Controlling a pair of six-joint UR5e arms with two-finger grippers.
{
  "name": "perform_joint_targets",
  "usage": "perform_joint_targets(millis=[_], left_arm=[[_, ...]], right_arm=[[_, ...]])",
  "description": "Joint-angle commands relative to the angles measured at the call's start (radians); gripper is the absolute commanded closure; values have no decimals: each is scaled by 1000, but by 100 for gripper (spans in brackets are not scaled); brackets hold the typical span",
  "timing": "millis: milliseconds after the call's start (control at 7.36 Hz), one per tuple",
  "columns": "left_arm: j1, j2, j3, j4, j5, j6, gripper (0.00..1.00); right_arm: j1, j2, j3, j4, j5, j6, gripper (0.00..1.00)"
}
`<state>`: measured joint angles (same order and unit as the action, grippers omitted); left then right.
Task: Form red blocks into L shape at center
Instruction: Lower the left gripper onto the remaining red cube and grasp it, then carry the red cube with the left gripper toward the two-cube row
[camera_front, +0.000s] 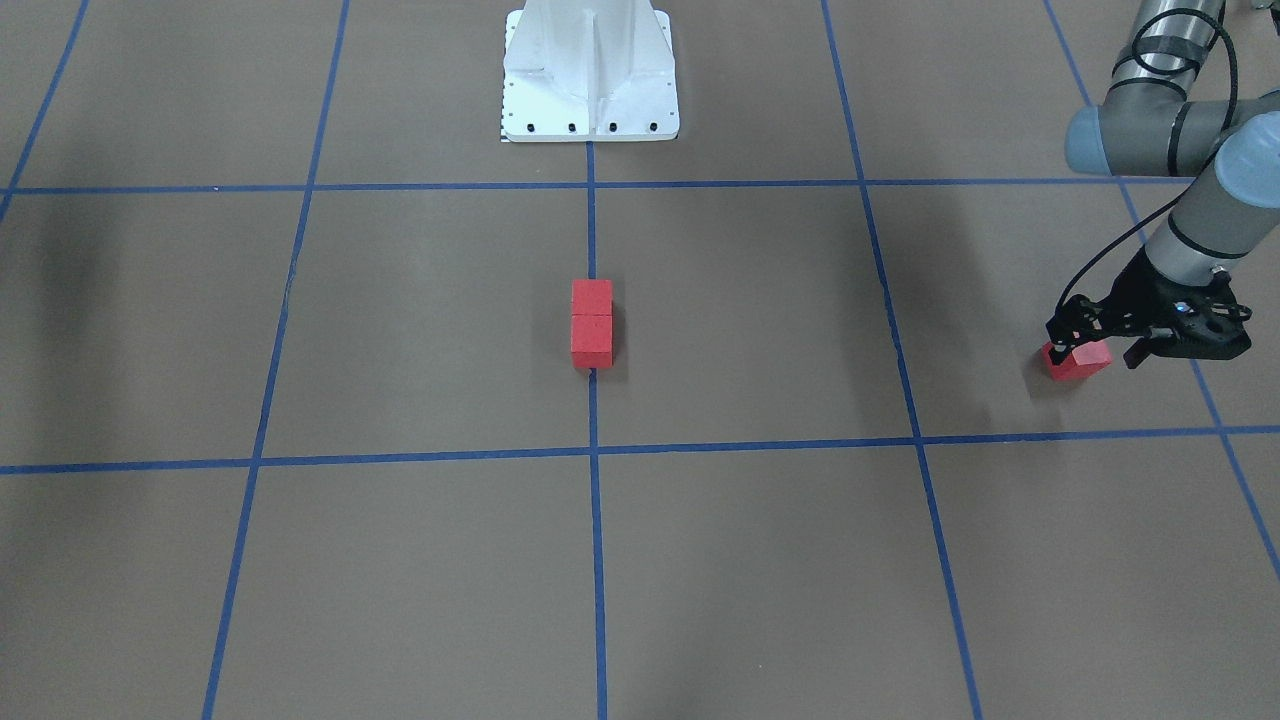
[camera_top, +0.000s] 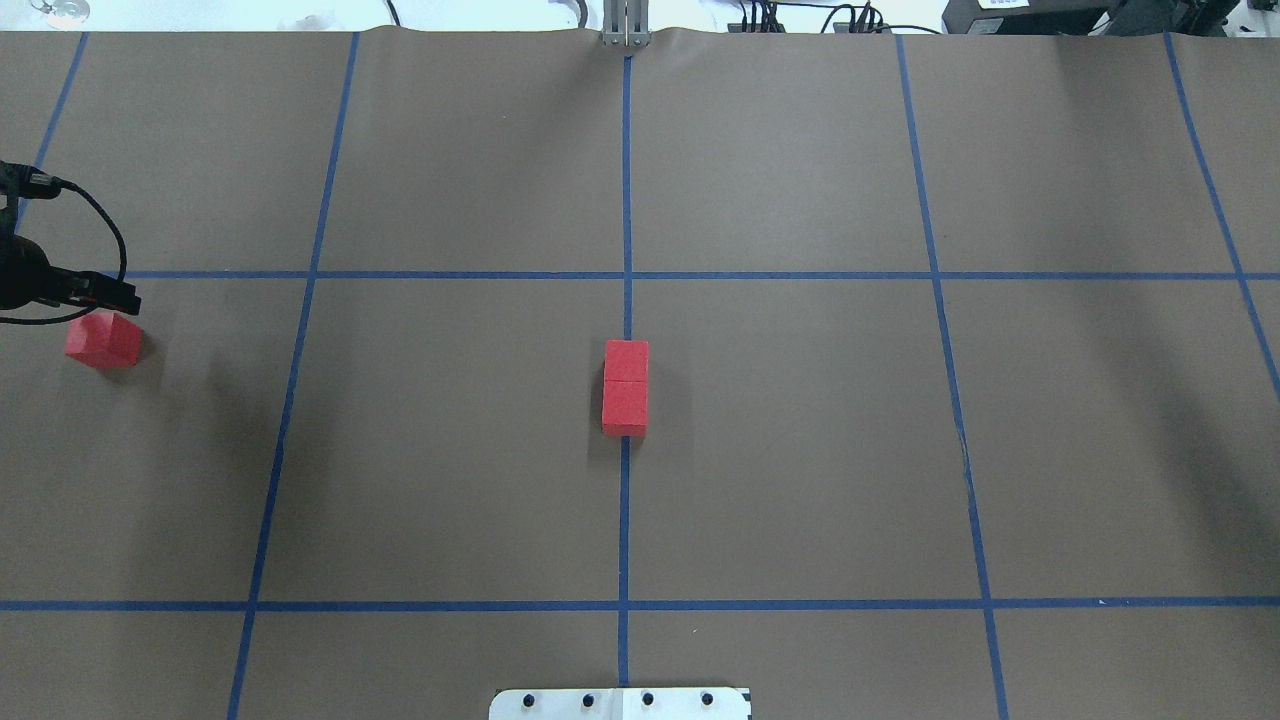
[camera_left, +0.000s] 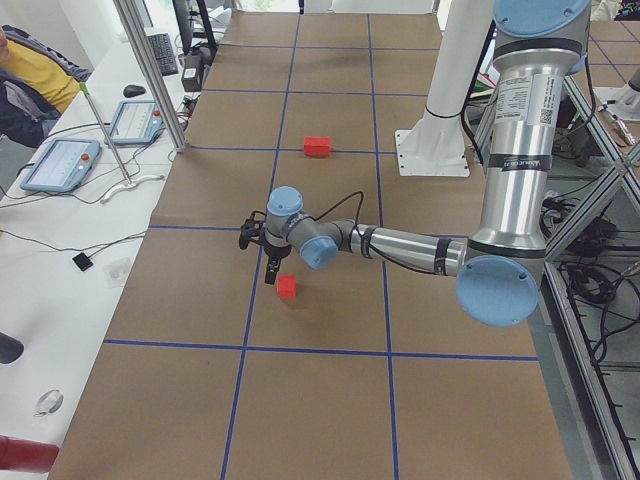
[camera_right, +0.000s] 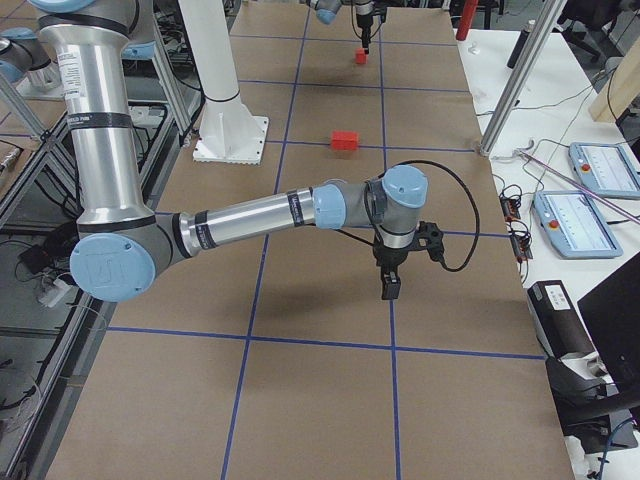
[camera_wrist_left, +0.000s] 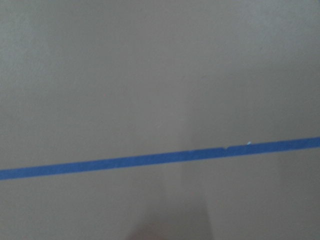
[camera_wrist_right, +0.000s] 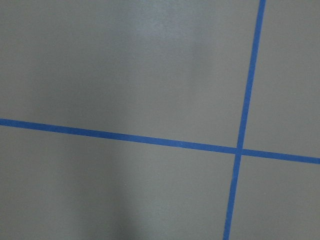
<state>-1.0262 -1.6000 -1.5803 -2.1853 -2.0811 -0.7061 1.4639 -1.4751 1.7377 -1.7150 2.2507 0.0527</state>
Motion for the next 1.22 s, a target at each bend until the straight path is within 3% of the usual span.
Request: perform_joint_targets(millis=[0,136,543,815,951,1086], left_arm=[[2,22,6,-7,-14,-4,1],[3,29,8,-7,-42,-6,1],[5,28,28,-10,-53,-7,20],[5,26,40,-13,-47,-4,26],[5,26,40,-13,-43,-4,35],[5,25,40,-11,-42,3,74]], right_arm=[[21,-14,0,0,1,-42,0],[21,-16,0,0,0,-44,0],[21,-20,0,0,0,-44,0],[21,-20,-3,0,0,-44,0],[21,-22,-3,0,0,-44,0],[21,-25,-3,0,0,-44,0]])
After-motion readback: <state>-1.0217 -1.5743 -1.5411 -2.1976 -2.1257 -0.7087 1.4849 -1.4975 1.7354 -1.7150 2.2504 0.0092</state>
